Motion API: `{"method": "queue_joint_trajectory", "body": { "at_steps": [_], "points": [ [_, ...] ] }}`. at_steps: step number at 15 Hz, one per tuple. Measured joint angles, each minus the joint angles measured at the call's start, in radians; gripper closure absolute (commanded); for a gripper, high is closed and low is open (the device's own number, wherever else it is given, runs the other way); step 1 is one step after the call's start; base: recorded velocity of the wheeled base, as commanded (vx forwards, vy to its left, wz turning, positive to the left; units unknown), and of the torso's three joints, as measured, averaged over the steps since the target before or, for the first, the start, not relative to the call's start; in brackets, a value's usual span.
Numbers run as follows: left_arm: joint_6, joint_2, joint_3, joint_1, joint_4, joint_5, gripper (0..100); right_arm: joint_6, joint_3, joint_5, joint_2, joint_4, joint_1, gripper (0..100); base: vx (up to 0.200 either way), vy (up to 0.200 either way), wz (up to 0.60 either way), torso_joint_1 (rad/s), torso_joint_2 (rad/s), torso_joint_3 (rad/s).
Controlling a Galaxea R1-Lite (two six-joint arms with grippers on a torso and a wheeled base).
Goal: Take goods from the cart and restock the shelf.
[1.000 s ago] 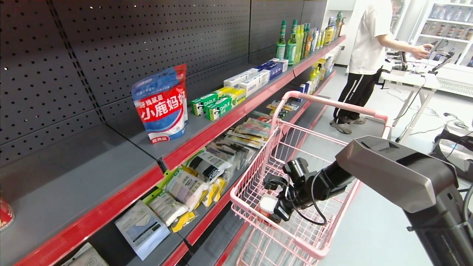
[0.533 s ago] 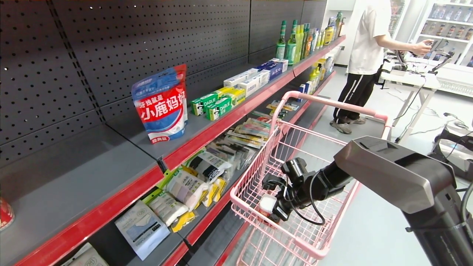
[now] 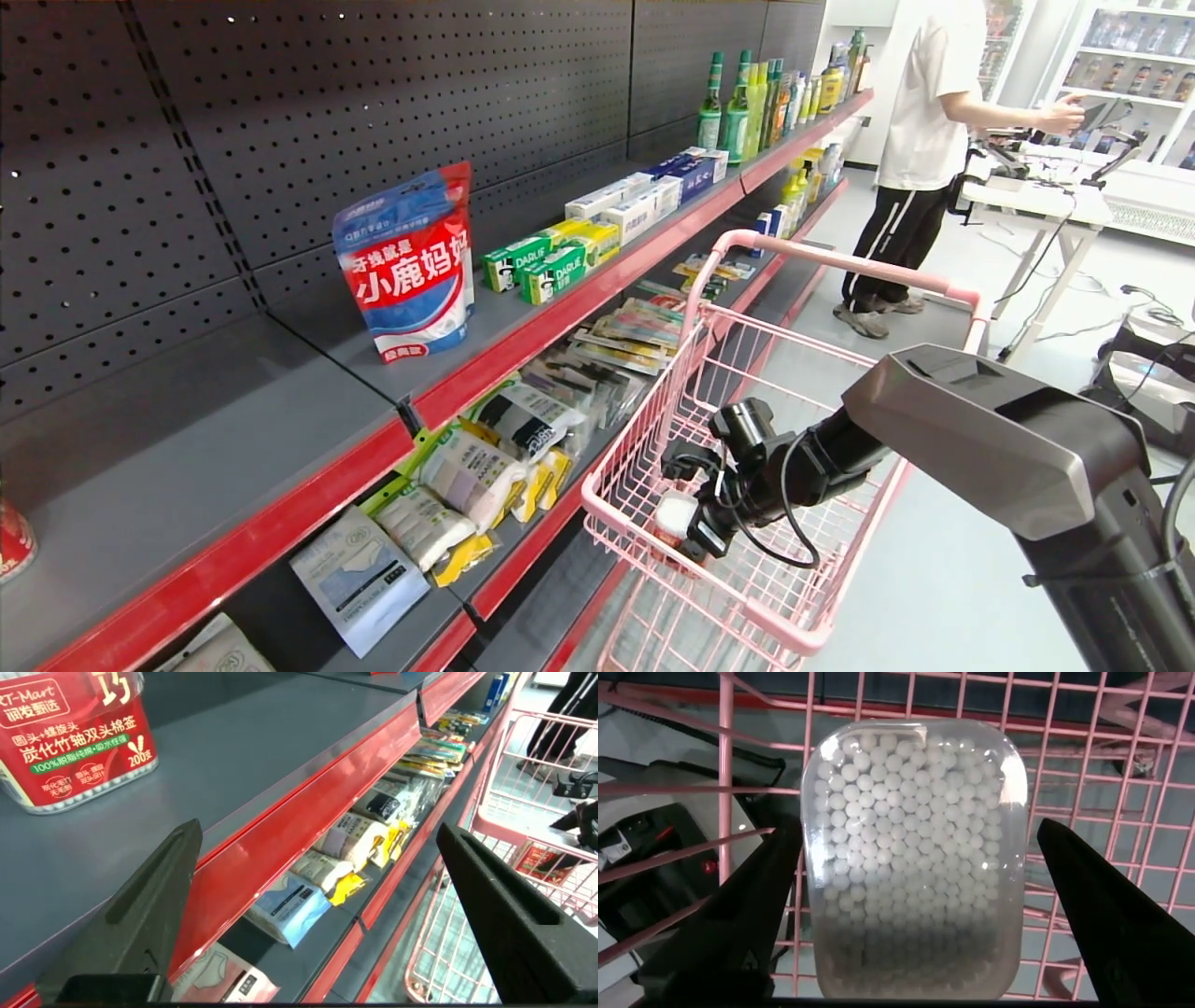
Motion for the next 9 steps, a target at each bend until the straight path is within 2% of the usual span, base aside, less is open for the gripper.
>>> {"method": "queue_joint_trajectory", "body": {
  "at_steps": [1,9],
  "points": [
    [0.0,0.0,0.0,0.0,0.0,0.0,0,0.001,0.0,0.001,0.0,0.0,0.0,100,0.0,0.0,0.0,0.0,0.0,0.0],
    [0.0,0.0,0.0,0.0,0.0,0.0,0,0.014,0.007,0.0,-0.001,-0.007,0.009,100,0.0,0.0,0.0,0.0,0.0,0.0]
  ]
}}
